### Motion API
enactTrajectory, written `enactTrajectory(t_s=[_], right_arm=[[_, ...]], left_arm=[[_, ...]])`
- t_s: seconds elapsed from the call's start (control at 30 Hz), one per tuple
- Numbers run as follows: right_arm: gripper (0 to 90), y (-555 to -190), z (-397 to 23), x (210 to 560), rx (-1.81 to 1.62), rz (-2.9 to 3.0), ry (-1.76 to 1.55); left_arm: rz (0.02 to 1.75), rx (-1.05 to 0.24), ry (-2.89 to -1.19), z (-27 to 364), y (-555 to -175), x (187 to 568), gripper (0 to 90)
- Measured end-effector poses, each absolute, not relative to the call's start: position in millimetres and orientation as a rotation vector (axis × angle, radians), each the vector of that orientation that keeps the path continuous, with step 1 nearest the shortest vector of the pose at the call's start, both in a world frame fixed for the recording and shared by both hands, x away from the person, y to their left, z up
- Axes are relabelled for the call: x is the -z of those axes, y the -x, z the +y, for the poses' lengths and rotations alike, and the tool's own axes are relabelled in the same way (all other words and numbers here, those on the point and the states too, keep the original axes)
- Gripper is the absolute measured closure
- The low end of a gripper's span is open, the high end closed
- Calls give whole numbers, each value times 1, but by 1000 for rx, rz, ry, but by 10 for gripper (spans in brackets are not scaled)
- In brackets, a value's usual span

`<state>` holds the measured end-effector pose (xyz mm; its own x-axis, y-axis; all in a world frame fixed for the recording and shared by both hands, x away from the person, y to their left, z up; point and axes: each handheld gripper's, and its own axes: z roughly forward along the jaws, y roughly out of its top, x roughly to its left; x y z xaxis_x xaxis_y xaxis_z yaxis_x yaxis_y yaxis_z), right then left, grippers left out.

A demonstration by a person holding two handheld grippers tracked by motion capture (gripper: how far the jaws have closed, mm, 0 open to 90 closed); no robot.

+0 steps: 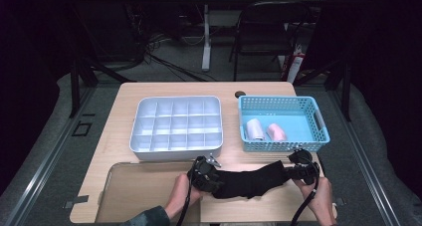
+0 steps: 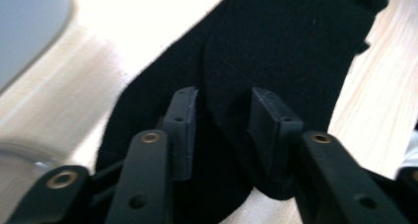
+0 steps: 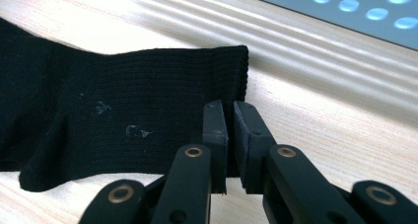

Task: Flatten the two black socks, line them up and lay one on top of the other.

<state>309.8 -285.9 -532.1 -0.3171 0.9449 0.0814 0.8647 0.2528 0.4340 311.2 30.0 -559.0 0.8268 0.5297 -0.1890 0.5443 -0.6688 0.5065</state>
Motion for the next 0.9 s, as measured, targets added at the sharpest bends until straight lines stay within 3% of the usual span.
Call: enactTrajectory(t_s=[0.13, 0.23, 0.9], right_arm=[[845, -310, -286, 532, -598, 2327, -1702], [846, -308, -284, 529, -602, 2322, -1693], [847, -287, -279, 484, -708, 2290, -1628]], left_arm=[[757, 20, -2460, 29, -308, 557, 820], [739, 6, -2453, 29, -306, 553, 876], [774, 51, -2369, 64, -318, 516, 882]])
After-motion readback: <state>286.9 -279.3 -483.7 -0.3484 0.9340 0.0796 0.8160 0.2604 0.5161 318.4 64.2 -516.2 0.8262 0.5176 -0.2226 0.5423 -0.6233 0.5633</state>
